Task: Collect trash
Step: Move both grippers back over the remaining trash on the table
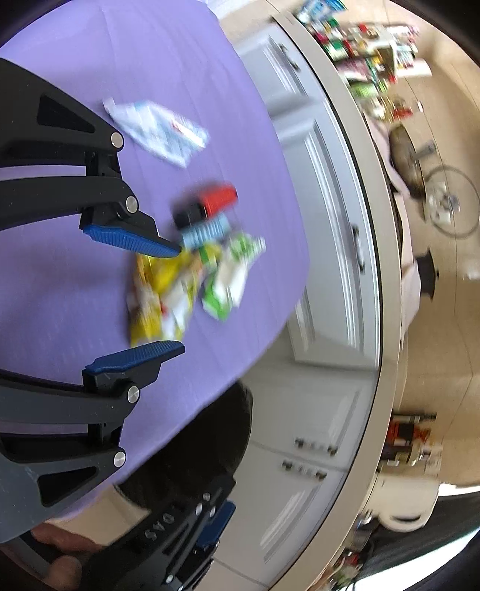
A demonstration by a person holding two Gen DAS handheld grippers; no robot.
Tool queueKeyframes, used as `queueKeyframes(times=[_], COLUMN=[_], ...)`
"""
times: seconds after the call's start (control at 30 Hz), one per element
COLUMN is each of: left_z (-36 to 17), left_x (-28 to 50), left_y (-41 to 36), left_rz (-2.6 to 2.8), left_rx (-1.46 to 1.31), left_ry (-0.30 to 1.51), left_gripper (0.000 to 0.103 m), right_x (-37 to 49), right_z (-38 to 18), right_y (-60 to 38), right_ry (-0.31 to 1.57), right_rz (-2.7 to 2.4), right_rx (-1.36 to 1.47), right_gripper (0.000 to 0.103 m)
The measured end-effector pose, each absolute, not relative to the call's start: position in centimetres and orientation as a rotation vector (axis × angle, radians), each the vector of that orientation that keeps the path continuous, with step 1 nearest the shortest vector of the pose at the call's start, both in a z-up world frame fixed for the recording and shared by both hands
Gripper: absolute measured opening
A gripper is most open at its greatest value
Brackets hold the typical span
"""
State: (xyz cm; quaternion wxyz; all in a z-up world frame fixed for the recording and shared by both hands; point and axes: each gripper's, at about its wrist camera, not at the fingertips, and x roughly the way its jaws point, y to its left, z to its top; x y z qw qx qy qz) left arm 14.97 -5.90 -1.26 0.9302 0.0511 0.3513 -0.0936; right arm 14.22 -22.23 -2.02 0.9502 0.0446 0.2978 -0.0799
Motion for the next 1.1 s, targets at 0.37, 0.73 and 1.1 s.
queueKeyframes(times=[0.37,0.73,1.1], left_z=[-1.2,-2.3,-3.2], left_x=[13.9,13.5,13.6], left_y=[2.2,8.6,12.2], left_rz=[-0.048,0.06,0.115], left_rx=[0.03,-0.025,-0.062], left_ry=[0.723,0.749,0.78], left_gripper=[0.05,0.054,0.057], right_x=[14.1,14.4,15.4], right_z=[-1.5,-2.9,-4.6], right_y=[-16.2,-10.7,-8.8], right_ry=[0.639,0.738,0.82], right_rz=[-0.041,0.072,0.132], right_rx=[0.062,0.015,0.015], right_gripper=[0.042,0.044,0.044])
